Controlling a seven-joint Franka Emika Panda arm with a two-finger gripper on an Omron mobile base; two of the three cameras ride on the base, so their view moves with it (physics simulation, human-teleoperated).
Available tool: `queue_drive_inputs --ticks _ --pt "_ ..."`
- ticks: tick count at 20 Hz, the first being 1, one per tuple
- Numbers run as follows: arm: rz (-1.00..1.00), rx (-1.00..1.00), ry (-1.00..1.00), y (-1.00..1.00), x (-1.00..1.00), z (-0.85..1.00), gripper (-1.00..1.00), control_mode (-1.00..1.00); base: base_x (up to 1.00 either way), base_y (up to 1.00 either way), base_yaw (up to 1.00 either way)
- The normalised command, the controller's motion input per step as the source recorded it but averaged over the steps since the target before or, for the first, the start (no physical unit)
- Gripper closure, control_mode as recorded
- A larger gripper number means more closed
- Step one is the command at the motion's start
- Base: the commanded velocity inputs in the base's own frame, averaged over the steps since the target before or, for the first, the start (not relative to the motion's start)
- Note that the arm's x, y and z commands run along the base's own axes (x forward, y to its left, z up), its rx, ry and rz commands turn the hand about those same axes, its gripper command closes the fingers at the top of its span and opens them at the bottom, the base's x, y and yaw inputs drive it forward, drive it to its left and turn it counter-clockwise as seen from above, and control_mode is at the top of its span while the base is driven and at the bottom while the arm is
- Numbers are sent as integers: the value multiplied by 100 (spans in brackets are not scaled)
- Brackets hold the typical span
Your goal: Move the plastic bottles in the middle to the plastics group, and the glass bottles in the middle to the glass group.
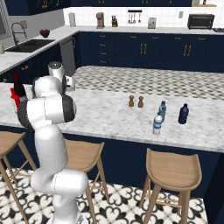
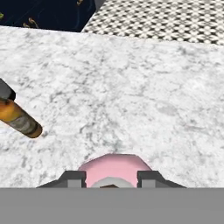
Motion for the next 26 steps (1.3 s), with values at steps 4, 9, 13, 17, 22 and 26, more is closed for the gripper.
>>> queue_drive_inputs --ticks 4,9,13,17,22,26 --pt "20 0 0 80 -34 3 100 -100 0 0 0" --pt "17 0 0 79 0 7 100 -100 0 0 0" --pt "16 0 3 75 -4 0 100 -100 0 0 0" --pt "13 0 7 72 -3 1 100 -100 0 0 0" --pt "7 0 2 63 0 0 100 -100 0 0 0" --pt "3 0 0 51 0 0 100 -100 0 0 0"
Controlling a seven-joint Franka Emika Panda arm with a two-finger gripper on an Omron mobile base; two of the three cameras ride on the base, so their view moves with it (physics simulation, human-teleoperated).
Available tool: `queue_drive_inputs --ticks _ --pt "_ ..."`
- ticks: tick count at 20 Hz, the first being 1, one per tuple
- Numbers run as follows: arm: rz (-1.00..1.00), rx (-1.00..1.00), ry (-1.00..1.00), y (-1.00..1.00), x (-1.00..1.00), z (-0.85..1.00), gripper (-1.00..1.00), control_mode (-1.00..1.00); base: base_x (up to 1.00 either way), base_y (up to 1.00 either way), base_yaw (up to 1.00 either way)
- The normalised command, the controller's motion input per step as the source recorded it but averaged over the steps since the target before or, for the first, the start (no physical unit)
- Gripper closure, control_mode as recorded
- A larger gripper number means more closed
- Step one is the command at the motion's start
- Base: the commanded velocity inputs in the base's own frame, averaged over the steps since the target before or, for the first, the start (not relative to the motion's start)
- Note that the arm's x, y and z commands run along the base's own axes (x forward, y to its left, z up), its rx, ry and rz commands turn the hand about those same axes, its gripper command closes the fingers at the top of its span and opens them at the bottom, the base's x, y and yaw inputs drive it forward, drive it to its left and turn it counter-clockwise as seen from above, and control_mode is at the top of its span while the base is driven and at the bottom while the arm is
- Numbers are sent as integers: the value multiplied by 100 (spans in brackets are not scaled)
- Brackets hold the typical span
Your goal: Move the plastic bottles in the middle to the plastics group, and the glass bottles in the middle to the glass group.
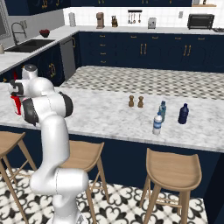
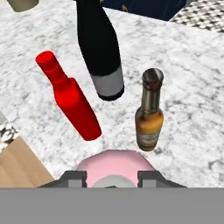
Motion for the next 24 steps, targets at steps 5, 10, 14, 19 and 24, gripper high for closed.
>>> queue_drive_inputs --ticks 5,10,14,19,24 --pt "1 0 0 20 15 0 100 -100 0 0 0" --pt "0 0 0 0 10 -2 100 -100 0 0 0" --pt "0 0 0 3 0 -17 100 -100 0 0 0" --pt "0 0 0 5 1 -23 100 -100 0 0 0" --pt "0 0 0 6 2 -22 100 -100 0 0 0"
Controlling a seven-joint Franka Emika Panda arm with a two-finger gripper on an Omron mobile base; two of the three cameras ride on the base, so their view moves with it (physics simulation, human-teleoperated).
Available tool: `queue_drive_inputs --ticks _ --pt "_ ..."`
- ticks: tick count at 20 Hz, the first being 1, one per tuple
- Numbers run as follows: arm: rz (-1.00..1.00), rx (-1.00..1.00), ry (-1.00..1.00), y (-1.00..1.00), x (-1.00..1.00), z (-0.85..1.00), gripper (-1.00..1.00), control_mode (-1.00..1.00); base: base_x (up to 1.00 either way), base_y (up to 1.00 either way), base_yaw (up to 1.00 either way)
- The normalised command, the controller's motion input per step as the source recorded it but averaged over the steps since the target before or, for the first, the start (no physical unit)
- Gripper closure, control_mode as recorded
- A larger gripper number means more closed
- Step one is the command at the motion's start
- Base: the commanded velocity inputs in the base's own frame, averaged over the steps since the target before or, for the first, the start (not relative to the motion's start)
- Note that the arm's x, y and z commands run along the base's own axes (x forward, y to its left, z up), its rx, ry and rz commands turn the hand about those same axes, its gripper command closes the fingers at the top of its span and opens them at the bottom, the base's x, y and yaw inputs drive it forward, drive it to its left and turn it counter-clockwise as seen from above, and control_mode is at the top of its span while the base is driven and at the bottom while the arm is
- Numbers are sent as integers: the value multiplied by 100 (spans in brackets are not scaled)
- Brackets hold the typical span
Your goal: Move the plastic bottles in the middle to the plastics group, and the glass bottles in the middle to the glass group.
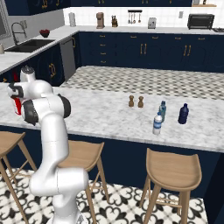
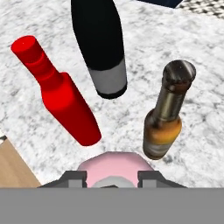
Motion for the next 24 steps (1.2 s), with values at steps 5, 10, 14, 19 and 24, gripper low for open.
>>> queue_drive_inputs --ticks 5,10,14,19,24 --pt "0 0 0 1 0 -2 100 -100 0 0 0" --pt "0 0 0 9 1 -3 100 -100 0 0 0" --pt "0 0 0 3 0 -2 100 -100 0 0 0" --pt "0 0 0 0 0 0 100 -100 0 0 0" --pt "0 0 0 0 10 -3 100 -100 0 0 0"
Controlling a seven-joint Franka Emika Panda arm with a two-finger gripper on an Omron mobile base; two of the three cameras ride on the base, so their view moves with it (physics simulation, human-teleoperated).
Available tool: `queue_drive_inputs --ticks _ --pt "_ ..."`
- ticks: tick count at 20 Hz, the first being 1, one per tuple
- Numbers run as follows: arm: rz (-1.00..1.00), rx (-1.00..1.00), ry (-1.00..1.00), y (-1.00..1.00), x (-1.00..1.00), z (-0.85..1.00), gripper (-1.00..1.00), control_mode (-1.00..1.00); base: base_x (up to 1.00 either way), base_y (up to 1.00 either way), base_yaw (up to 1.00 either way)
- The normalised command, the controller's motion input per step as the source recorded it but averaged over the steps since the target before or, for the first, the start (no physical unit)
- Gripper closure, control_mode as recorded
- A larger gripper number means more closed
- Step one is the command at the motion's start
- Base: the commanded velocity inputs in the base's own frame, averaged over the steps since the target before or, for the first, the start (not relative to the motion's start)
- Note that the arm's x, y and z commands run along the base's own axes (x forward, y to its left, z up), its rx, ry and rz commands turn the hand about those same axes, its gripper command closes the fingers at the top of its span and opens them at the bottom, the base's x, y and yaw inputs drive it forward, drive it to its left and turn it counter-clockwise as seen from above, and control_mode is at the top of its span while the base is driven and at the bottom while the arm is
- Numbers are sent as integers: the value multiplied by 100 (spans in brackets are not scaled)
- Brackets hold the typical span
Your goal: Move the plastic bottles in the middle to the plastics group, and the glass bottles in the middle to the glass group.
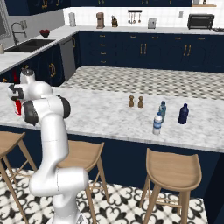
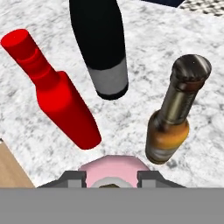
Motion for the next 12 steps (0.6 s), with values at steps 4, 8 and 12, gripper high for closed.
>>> queue_drive_inputs --ticks 4,8,12 --pt "0 0 0 0 9 0 100 -100 0 0 0" --pt "0 0 0 0 10 0 100 -100 0 0 0" --pt "0 0 0 0 0 0 100 -100 0 0 0"
